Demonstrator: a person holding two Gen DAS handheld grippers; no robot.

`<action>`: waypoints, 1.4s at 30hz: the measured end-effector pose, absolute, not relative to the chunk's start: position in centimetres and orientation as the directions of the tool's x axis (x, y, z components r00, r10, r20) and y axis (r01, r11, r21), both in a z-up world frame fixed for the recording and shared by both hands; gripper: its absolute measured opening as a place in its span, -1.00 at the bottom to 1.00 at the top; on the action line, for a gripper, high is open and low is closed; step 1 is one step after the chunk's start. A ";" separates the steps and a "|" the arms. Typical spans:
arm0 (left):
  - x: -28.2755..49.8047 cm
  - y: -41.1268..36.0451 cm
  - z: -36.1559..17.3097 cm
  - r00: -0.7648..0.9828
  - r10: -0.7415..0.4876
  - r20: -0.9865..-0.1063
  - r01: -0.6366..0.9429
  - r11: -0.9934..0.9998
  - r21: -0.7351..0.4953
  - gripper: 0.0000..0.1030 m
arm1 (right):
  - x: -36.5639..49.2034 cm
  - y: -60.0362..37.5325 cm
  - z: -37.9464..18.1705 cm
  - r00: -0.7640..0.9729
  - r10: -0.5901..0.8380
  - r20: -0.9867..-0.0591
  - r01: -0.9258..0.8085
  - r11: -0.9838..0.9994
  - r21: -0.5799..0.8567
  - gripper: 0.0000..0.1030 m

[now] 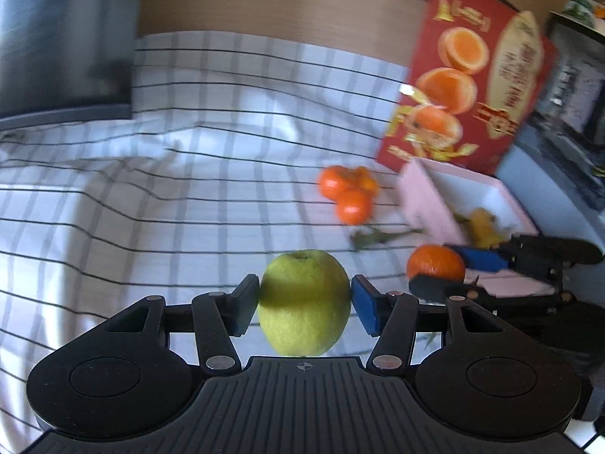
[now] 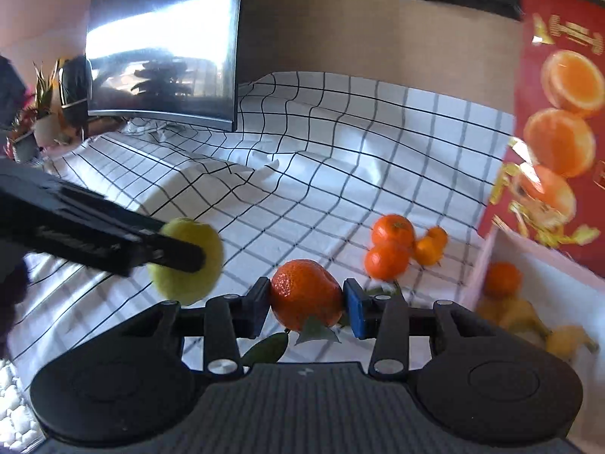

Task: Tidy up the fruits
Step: 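Grasp a tangerine with the right gripper while the left gripper holds the pear, then grasp the green pear beside the box with the right gripper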

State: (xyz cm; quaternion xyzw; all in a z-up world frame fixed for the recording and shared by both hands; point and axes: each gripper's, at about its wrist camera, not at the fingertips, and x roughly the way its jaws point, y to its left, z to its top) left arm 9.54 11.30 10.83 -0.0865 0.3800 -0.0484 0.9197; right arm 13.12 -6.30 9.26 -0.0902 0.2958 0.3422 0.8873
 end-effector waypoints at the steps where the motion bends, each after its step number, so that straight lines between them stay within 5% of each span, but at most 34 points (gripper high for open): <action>1: 9.3 10.7 10.9 0.702 -0.174 -0.691 0.040 0.978 -0.206 0.14 | 12.4 -7.1 9.4 0.593 0.549 -0.590 -0.650 0.758 0.052 -0.19; 8: 8.1 5.3 12.3 0.672 -0.314 -0.671 0.221 0.950 -0.222 -0.01 | 8.6 -13.2 9.0 0.626 0.482 -0.613 -0.526 0.842 0.125 -0.19; 9: 8.1 4.7 12.8 0.680 -0.328 -0.656 0.241 0.945 -0.222 -0.85 | 8.1 -14.3 9.0 0.637 0.465 -0.614 -0.501 0.856 0.128 -0.19; 10: 8.1 4.1 13.4 0.693 -0.348 -0.631 0.264 0.937 -0.228 -0.93 | 7.7 -15.2 9.0 0.648 0.449 -0.614 -0.479 0.868 0.129 -0.19; 14: 9.8 1.7 15.7 0.724 -0.387 -0.572 0.339 0.921 -0.194 -0.82 | 6.4 -18.5 9.3 0.695 0.385 -0.607 -0.394 0.910 0.127 -0.19; 24: 11.9 0.7 10.3 0.629 -0.385 -0.675 0.303 0.921 -0.242 -0.75 | 7.2 -20.0 5.7 0.658 0.410 -0.632 -0.324 0.911 0.255 -0.19; 39: 12.2 4.6 6.2 0.645 -0.303 -0.702 0.141 0.950 -0.280 -0.61 | 8.8 -15.5 4.4 0.619 0.344 -0.706 -0.438 0.897 0.053 -0.16; 42: 11.5 6.2 6.1 0.643 -0.303 -0.704 0.107 0.945 -0.309 -0.61 | 8.3 -14.8 6.1 0.640 0.349 -0.684 -0.475 0.880 0.005 0.10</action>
